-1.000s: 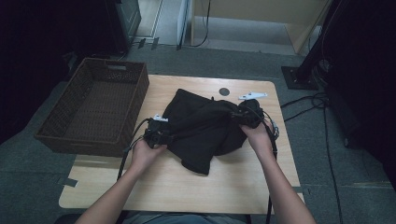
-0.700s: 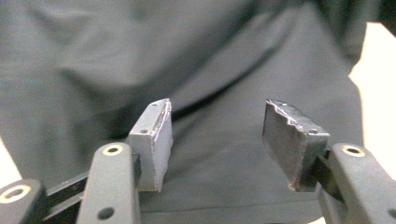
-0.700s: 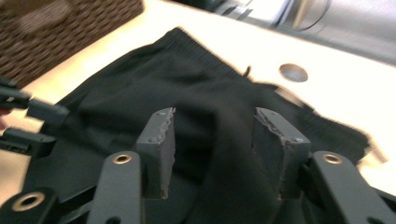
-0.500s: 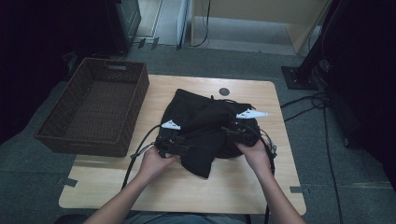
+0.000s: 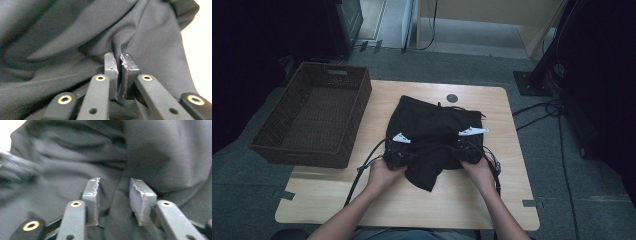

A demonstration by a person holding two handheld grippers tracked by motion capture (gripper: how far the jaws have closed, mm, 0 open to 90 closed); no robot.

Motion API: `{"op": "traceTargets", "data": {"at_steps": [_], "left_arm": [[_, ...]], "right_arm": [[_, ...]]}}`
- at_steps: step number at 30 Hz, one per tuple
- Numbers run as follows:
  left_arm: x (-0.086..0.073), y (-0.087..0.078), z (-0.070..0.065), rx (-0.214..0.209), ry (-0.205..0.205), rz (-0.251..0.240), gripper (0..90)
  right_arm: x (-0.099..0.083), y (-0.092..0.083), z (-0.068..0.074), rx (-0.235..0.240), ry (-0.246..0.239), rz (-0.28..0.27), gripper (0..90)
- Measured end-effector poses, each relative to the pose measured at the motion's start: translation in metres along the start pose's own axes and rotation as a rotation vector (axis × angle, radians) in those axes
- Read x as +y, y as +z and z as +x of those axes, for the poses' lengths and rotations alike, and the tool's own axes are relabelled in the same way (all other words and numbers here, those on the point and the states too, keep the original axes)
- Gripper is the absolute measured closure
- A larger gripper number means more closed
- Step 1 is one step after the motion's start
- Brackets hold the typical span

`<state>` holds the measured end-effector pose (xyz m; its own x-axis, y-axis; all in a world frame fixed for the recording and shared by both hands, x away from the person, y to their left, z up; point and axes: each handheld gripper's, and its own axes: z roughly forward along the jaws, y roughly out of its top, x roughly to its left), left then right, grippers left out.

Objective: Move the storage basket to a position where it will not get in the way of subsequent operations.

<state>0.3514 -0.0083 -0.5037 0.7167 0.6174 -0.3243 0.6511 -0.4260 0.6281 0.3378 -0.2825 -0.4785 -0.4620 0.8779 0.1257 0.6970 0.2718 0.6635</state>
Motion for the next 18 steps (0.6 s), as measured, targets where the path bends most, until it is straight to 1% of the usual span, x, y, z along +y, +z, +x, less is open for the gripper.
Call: {"op": "traceTargets", "data": {"at_steps": [1,2,3,5,6,7,8,9,10,11,13,14,15,16,17,18], "left_arm": [[0.001,-0.005,0.002,-0.011,-0.007,-0.005,86.0],[0.002,-0.009,0.002,-0.011,-0.009,-0.011,86.4],[0.003,-0.015,0.003,-0.012,-0.009,-0.019,86.5],[0.006,-0.027,0.005,-0.034,-0.023,-0.040,86.6],[0.008,-0.033,0.006,-0.041,-0.034,-0.060,86.6],[0.009,-0.039,0.007,-0.048,-0.037,-0.075,86.6],[0.011,-0.046,0.008,-0.050,-0.039,-0.089,86.6],[0.012,-0.051,0.009,-0.044,-0.038,-0.103,86.6],[0.013,-0.057,0.010,-0.051,-0.045,-0.105,86.6],[0.014,-0.061,0.012,-0.055,-0.050,-0.108,86.6],[0.014,-0.068,0.013,-0.070,-0.056,-0.116,87.0],[0.015,-0.072,0.013,-0.056,-0.049,-0.121,87.8],[0.015,-0.075,0.014,-0.048,-0.049,-0.129,88.3],[0.015,-0.081,0.016,-0.043,-0.054,-0.132,88.7],[0.015,-0.084,0.018,-0.041,-0.060,-0.128,89.4],[0.015,-0.085,0.020,-0.037,-0.060,-0.116,89.7]], "right_arm": [[-0.002,0.002,-0.002,-0.008,0.002,0.014,65.1],[-0.006,0.004,-0.005,-0.019,0.001,0.032,68.4],[-0.008,0.005,-0.007,-0.032,0.004,0.049,69.8],[-0.014,0.008,-0.013,-0.052,-0.018,0.083,74.5],[-0.016,0.008,-0.016,-0.052,-0.009,0.090,76.2],[-0.018,0.008,-0.019,-0.041,0.005,0.092,80.5],[-0.018,0.007,-0.021,-0.040,0.008,0.098,84.8],[-0.018,0.006,-0.023,-0.052,0.009,0.105,87.0],[-0.018,0.006,-0.025,-0.060,0.003,0.111,88.4],[-0.018,0.005,-0.029,-0.052,0.010,0.123,88.9],[-0.017,0.003,-0.033,-0.035,0.024,0.123,89.2],[-0.016,0.001,-0.033,-0.042,0.017,0.127,89.6],[-0.014,0.000,-0.033,-0.076,-0.002,0.135,89.8],[-0.013,-0.001,-0.034,-0.100,-0.019,0.138,89.8],[-0.012,-0.003,-0.037,-0.110,-0.016,0.135,89.9],[-0.011,-0.006,-0.041,-0.109,-0.003,0.128,89.9]]}}
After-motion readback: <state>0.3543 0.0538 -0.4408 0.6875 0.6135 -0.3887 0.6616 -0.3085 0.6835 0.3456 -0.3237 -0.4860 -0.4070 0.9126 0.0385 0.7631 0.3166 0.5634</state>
